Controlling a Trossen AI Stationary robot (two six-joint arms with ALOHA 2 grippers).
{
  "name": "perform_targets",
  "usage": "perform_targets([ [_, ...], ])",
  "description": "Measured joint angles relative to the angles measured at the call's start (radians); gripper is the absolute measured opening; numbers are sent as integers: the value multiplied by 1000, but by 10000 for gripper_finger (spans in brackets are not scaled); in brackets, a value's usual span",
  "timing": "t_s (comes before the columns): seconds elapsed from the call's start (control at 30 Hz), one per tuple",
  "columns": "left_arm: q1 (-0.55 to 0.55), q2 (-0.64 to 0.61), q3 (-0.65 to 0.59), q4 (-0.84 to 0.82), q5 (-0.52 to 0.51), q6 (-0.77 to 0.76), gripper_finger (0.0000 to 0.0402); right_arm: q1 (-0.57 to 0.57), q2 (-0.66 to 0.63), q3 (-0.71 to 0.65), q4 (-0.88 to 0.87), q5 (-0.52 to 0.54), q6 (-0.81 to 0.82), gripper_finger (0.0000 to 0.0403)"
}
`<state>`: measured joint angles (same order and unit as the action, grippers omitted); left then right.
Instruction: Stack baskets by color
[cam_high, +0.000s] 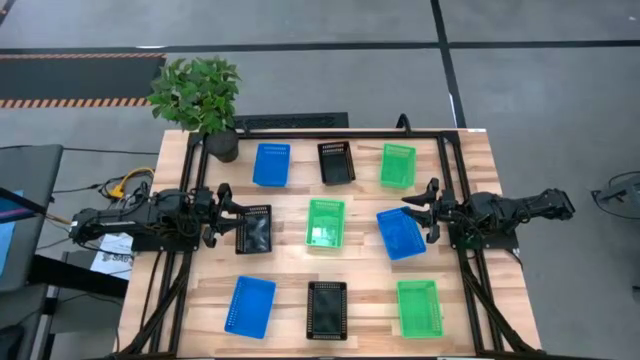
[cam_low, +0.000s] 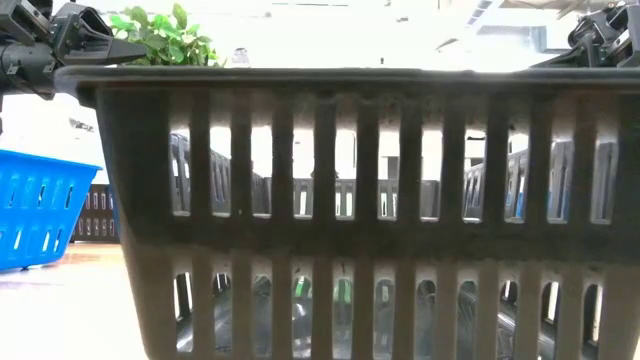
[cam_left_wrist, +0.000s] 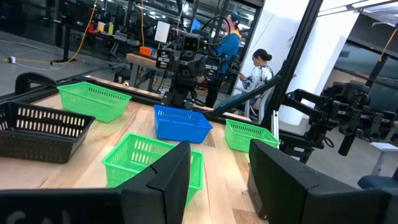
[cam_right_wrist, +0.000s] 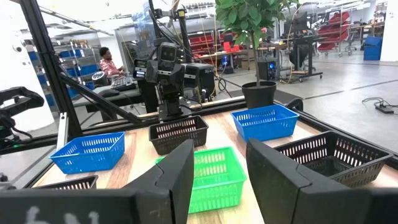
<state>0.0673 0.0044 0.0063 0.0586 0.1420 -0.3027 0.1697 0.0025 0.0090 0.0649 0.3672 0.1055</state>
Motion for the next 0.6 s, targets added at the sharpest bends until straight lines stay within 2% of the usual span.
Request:
perform_targets([
  [0.4, 0, 0, 0, 0, 0, 0, 155, 0, 0, 0, 0, 0, 0, 169],
  [0.5, 0, 0, 0, 0, -68, -18, 155, 0, 0, 0, 0, 0, 0, 170],
  [0.6, 0, 0, 0, 1, -138, -176, 155, 0, 0, 0, 0, 0, 0, 171],
])
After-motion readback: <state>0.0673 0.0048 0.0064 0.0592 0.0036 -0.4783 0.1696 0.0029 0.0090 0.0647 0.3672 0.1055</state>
